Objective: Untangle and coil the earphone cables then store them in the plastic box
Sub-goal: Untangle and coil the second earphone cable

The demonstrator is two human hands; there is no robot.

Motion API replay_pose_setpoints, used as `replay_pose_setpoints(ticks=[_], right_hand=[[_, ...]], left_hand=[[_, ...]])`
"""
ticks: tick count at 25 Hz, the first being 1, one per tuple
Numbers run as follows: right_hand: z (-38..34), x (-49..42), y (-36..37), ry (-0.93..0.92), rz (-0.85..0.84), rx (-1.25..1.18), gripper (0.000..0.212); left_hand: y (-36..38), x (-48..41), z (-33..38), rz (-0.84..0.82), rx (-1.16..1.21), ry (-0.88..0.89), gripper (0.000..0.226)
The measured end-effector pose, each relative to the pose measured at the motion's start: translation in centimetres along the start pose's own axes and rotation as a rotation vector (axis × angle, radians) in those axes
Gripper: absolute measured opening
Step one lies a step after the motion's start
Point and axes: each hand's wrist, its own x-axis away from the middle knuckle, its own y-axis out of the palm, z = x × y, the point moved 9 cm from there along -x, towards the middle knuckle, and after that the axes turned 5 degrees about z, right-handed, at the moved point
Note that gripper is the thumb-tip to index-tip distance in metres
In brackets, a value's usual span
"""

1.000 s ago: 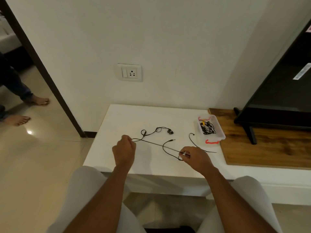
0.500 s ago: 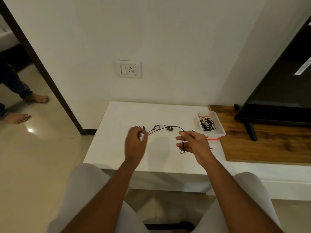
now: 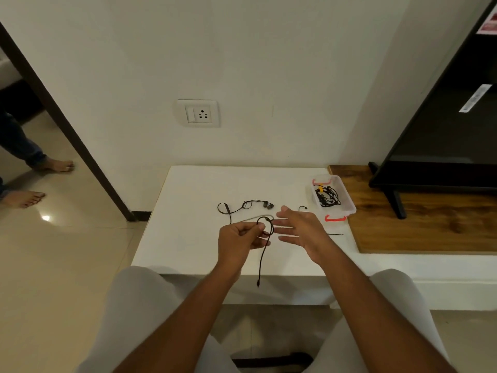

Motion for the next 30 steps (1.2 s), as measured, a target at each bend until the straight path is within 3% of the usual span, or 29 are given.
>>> replay_pose_setpoints(ticks=[2, 6, 10, 12, 15, 18, 20, 25, 28, 30], right_hand=[[0.5, 0.5, 0.4, -0.039, -0.009, 0.085, 0.027], [-1.0, 1.2, 1.2, -0.309, 0.056, 0.177, 0.009], [-1.3, 0.7, 1.9, -0.419, 0.049, 0.427, 0.007], [-1.1, 0.6, 2.0, -0.439, 0.07, 0.485, 0.007], [-0.8, 0.2, 0.7, -0.341, 0.177, 0.243, 0.01], [0.2, 0.0, 1.0, -0.173, 0.071, -0.005, 0.012], [0.7, 0.0, 1.4, -0.132, 0.021, 0.013, 0.012], [1.3, -0.4, 0.8, -0.128, 0.105, 0.16, 0.011], [1.8, -0.7, 0.5, -0.106, 0.13, 0.192, 0.01], [1.8, -0.7, 0.6, -0.113, 0.137, 0.228, 0.008]], left_hand=[[-0.5, -0.2, 0.1, 0.051, 0.003, 0.002, 0.005], [-0.9, -0.7, -0.1, 0.068, -0.018, 0.004, 0.01], [-1.1, -1.0, 0.2, 0.067, -0.179, 0.101, 0.016], [-1.2, -1.0, -0.2, 0.061, -0.16, 0.062, 0.017], [-2.2, -1.4, -1.5, 0.137, -0.032, -0.094, 0.017], [-2.5, -1.5, -2.0, 0.166, -0.02, -0.129, 0.008], [-2.2, -1.6, -1.8, 0.14, -0.106, -0.092, 0.013], [-1.0, -2.0, -2.2, 0.007, -0.357, -0.081, 0.027], [-1.4, -2.1, -0.6, 0.086, -0.498, 0.073, 0.024], [-2.1, -2.2, -0.2, 0.164, -0.492, 0.078, 0.023]])
